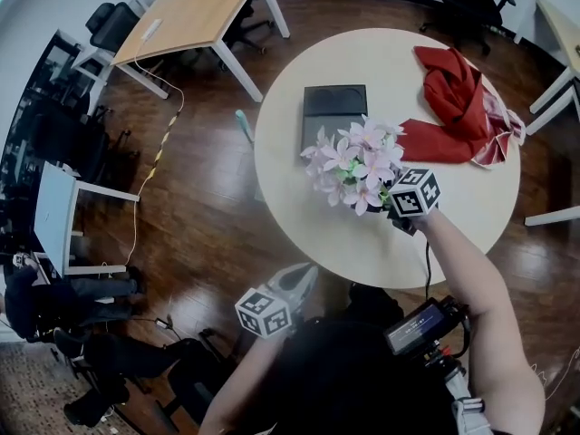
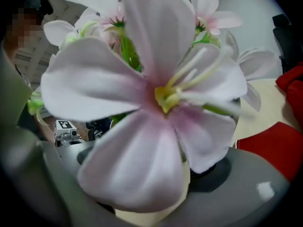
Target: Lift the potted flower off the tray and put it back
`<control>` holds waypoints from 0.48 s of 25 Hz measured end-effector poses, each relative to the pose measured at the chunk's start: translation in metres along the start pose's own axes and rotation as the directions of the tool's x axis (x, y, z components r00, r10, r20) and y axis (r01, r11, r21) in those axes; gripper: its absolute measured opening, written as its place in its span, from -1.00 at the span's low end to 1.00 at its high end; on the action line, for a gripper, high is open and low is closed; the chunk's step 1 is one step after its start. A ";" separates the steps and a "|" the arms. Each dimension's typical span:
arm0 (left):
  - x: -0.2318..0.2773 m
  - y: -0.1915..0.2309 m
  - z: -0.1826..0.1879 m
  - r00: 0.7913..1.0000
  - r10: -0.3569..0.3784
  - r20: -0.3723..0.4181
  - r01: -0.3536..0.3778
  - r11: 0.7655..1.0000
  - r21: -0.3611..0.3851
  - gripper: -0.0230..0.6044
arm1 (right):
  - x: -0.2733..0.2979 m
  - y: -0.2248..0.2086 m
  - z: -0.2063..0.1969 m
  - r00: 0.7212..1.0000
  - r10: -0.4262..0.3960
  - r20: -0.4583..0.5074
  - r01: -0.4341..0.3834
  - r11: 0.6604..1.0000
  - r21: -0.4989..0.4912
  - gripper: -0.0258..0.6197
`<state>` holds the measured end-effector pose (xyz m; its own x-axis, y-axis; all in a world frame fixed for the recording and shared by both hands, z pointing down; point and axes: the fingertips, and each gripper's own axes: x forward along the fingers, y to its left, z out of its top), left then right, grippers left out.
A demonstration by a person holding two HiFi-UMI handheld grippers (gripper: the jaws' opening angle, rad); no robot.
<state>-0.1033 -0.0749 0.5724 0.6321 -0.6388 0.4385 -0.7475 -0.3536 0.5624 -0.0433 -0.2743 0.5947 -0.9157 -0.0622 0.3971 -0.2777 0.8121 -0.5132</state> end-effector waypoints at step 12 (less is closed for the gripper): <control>-0.065 -0.015 -0.042 0.998 -0.052 0.041 0.051 0.998 0.023 -0.91 | -0.032 0.102 -0.063 0.993 -0.090 0.075 0.084 0.993 0.081 0.59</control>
<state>-0.1246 0.0007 0.5641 0.6614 -0.6468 0.3798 -0.7187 -0.4016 0.5676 -0.0237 -0.1527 0.5776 -0.9061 -0.1786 0.3836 -0.3765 0.7540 -0.5382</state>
